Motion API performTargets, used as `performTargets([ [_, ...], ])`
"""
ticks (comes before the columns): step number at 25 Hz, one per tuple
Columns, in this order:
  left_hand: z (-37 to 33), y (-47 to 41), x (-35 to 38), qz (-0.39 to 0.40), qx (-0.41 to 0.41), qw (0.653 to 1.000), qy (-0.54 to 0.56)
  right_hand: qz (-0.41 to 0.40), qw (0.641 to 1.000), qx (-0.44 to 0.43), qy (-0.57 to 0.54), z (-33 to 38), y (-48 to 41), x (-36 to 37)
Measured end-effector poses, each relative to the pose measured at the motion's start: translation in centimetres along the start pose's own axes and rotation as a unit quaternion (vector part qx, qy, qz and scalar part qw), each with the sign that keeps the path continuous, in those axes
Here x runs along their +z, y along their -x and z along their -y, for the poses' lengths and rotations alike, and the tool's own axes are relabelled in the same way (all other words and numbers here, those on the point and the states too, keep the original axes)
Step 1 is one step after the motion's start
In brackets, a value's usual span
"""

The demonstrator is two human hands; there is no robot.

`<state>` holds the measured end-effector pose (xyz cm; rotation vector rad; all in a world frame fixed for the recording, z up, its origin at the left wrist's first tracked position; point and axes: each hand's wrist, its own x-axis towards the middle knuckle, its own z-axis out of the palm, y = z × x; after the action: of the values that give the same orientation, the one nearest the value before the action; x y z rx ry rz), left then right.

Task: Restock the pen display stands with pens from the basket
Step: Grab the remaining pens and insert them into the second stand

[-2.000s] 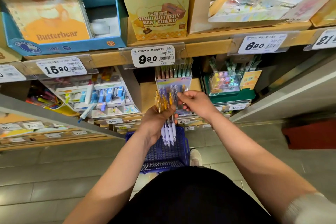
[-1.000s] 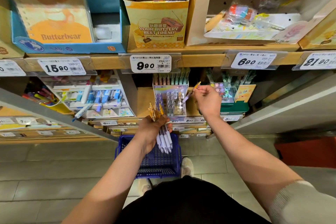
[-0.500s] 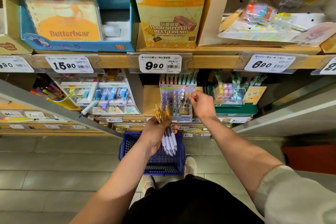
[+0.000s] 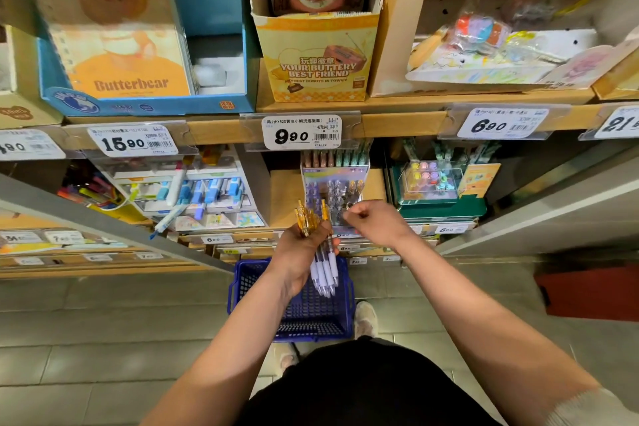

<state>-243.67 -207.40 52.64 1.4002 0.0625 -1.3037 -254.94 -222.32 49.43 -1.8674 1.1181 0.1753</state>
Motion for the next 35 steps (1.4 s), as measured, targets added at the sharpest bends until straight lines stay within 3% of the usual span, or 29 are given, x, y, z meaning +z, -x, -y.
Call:
performTargets([
  [3,0.4,-0.2,0.4,0.016,0.005,0.999,-0.033,0.078,0.969,-0.008,-0.234,0.9,2.6,0.4],
  [9,0.6,-0.4,1.0,0.021,0.017,0.998,-0.060,0.062,0.927,0.031,-0.370,0.7,2.7,0.1],
  [13,0.2,-0.5,0.8,-0.001,0.012,0.999,-0.045,-0.037,0.901,-0.015,-0.431,-0.1,2.2,-2.0],
  [17,0.1,-0.4,0.2,0.007,0.003,1.000,-0.018,-0.217,0.912,-0.056,-0.342,-1.3,0.7,-4.0],
  [20,0.5,-0.3,0.1,0.002,0.003,1.000,-0.007,-0.277,0.929,-0.074,-0.233,-1.5,-0.7,-2.6],
  [35,0.3,-0.2,-1.0,0.021,0.003,1.000,0.003,-0.220,0.972,-0.085,0.014,-2.9,-4.4,1.7],
])
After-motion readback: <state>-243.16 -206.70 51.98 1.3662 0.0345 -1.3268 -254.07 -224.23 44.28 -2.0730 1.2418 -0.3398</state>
